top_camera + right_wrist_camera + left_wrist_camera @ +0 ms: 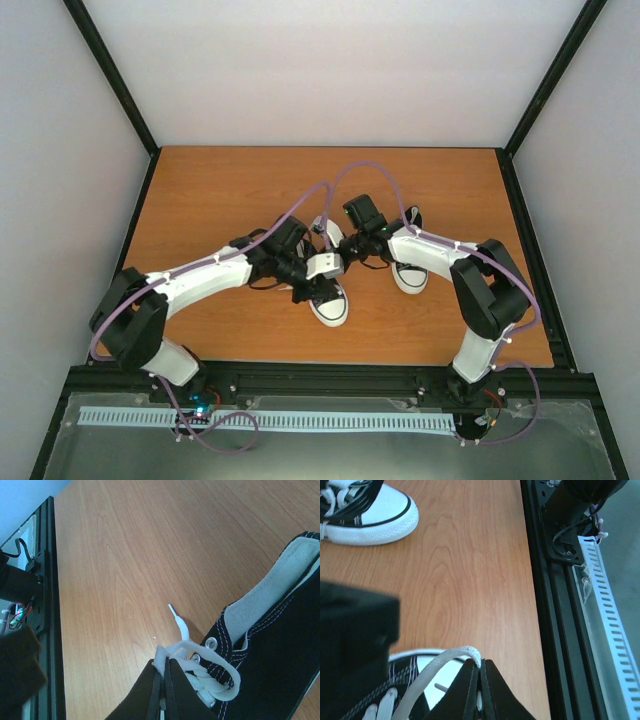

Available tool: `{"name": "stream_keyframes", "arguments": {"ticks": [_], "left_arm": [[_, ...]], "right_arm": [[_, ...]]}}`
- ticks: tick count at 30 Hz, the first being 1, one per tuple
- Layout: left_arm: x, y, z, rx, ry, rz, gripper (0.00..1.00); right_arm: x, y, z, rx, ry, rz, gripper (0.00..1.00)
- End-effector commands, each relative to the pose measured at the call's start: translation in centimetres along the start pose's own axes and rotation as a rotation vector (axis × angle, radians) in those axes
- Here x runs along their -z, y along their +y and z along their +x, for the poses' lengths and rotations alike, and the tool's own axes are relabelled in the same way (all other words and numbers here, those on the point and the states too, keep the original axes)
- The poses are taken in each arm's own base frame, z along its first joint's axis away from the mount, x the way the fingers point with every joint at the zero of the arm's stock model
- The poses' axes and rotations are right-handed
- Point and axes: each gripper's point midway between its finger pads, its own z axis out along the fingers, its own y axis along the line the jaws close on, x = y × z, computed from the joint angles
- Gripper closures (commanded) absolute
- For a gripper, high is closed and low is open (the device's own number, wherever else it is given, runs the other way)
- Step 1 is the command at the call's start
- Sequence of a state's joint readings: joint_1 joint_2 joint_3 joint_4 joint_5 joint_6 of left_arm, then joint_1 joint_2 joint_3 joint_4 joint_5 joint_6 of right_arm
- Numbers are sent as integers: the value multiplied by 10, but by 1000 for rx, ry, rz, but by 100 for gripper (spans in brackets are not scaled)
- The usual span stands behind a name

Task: Tie the shoes
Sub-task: Wrap the shoelace around the shoelace.

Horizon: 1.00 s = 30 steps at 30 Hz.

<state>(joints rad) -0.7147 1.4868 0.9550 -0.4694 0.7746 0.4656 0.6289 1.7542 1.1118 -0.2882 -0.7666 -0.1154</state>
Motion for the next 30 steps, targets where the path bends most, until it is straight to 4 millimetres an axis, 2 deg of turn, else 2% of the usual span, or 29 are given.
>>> {"name": "stream_keyframes", "arguments": {"ticks": [1, 4, 7, 10, 16, 19, 22, 26, 30], "left_arm": [[-16, 6, -34, -93, -88, -27, 93], [-17, 14, -38, -95, -113, -74, 91], [-16, 29, -47, -83, -138, -156, 93], [-18, 33, -51, -65, -151, -157, 92], [-23, 33, -46, -79, -140, -174, 69], [-24, 19, -48, -168, -124, -149, 59], [-26, 7, -52, -200, -122, -116, 56], [-16, -3, -69, -197, -168, -93, 55], [4, -12, -79, -203, -181, -103, 60]], "right_arm": [[4, 3, -15, 25, -34, -1, 97], [3, 2, -15, 20, -33, -1, 97], [2, 1, -13, 19, -32, 1, 97], [1, 0, -12, 15, -28, 1, 97], [0, -1, -13, 14, -28, 0, 97], [0, -1, -13, 10, -27, -3, 97], [-1, -1, -12, 10, -21, -4, 97], [-2, -1, -8, 6, -12, -5, 97], [-2, -2, -8, 0, -9, -7, 97]]}}
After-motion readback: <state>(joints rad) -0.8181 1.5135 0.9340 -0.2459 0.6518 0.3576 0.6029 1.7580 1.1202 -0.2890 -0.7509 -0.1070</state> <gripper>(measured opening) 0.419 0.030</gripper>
